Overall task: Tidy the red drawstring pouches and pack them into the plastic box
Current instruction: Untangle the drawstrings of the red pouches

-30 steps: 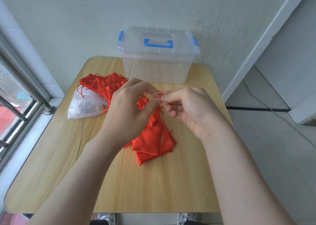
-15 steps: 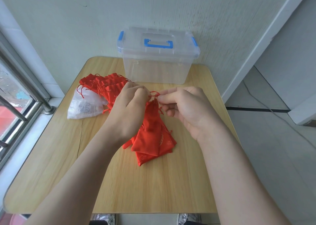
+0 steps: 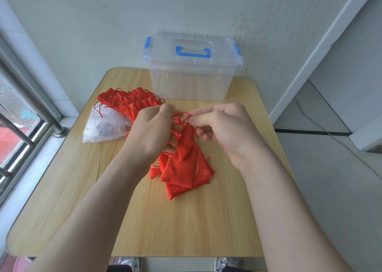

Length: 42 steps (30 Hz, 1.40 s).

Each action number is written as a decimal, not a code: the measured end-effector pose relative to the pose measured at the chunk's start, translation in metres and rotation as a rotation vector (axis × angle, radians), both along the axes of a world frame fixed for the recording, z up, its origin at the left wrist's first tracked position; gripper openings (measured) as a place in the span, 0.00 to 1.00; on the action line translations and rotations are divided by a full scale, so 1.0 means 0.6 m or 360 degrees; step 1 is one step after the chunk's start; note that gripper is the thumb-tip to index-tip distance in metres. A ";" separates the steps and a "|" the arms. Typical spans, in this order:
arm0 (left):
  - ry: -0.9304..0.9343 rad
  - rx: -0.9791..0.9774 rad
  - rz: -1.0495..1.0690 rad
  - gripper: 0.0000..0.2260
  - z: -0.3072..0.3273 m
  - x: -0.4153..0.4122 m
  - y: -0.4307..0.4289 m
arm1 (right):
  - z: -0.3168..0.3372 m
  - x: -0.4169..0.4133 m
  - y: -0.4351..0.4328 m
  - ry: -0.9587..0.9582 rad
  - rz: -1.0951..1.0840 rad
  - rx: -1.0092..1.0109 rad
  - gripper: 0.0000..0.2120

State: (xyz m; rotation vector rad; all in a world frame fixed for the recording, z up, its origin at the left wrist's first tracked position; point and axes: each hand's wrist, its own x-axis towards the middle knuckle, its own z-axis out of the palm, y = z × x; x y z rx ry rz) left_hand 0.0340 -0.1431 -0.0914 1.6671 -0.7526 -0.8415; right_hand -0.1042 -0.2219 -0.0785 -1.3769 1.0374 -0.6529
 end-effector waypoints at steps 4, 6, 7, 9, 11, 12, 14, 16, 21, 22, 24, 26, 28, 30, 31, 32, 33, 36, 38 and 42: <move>-0.0331 -0.0112 -0.0072 0.24 -0.007 -0.001 0.004 | 0.001 -0.003 0.001 0.0012 0.0080 -0.0058 0.04; -0.0430 -0.0135 -0.0025 0.25 -0.009 0.003 0.005 | 0.001 -0.006 0.001 0.0031 0.0147 -0.0116 0.06; -0.0465 -0.0151 0.0000 0.27 -0.011 0.006 0.005 | 0.001 -0.007 0.001 0.0044 0.0169 -0.0148 0.06; -0.0528 -0.0209 0.0049 0.29 -0.016 0.010 0.005 | 0.001 -0.010 0.000 0.0086 0.0182 -0.0223 0.07; -0.0588 -0.0253 0.0086 0.30 -0.019 0.012 0.004 | 0.003 -0.012 0.000 0.0119 0.0187 -0.0275 0.08; -0.0631 -0.0259 0.0097 0.30 -0.020 0.012 0.004 | 0.004 -0.012 0.001 0.0139 0.0189 -0.0291 0.09; -0.0729 -0.0249 0.0106 0.28 -0.021 0.013 0.003 | 0.005 -0.011 0.003 0.0235 0.0166 -0.0364 0.10; -0.0813 -0.0237 0.0104 0.27 -0.023 0.013 0.003 | 0.005 -0.008 0.005 0.0401 0.0095 -0.0507 0.07; -0.0950 -0.0261 0.0156 0.26 -0.028 0.013 -0.001 | 0.006 -0.002 0.011 0.0639 -0.0036 -0.0780 0.05; -0.0970 -0.0263 0.0176 0.26 -0.030 0.015 -0.002 | 0.005 -0.003 0.012 0.0657 -0.0040 -0.0804 0.05; -0.0998 -0.0250 0.0217 0.26 -0.033 0.020 -0.002 | 0.004 -0.005 0.012 0.0688 -0.0039 -0.0842 0.07; -0.0995 -0.0242 0.0237 0.24 -0.035 0.023 -0.002 | 0.000 -0.006 0.011 0.0727 -0.0025 -0.0875 0.07; -0.0983 -0.0213 0.0242 0.21 -0.035 0.021 -0.002 | -0.004 -0.005 0.011 0.0760 -0.0011 -0.0911 0.07; -0.0996 -0.0200 0.0253 0.18 -0.034 0.018 -0.003 | -0.009 -0.004 0.009 0.0803 -0.0004 -0.0955 0.07; -0.1009 -0.0207 0.0264 0.18 -0.035 0.018 -0.003 | -0.012 -0.003 0.009 0.0824 0.0004 -0.0980 0.06; -0.1027 -0.0214 0.0277 0.17 -0.037 0.019 -0.004 | -0.014 -0.002 0.008 0.0843 0.0017 -0.1005 0.05; -0.1046 -0.0218 0.0290 0.17 -0.039 0.020 -0.005 | -0.016 -0.001 0.009 0.0864 0.0032 -0.1026 0.05; -0.1092 -0.0208 0.0315 0.19 -0.047 0.024 -0.008 | -0.022 0.003 0.009 0.0907 0.0015 -0.1048 0.06; -0.1103 -0.0193 0.0309 0.18 -0.050 0.027 -0.009 | -0.022 0.005 0.007 0.0894 -0.0061 -0.1017 0.06; -0.1102 -0.0189 0.0302 0.15 -0.047 0.025 -0.010 | -0.019 0.005 0.008 0.0861 -0.0197 -0.0969 0.07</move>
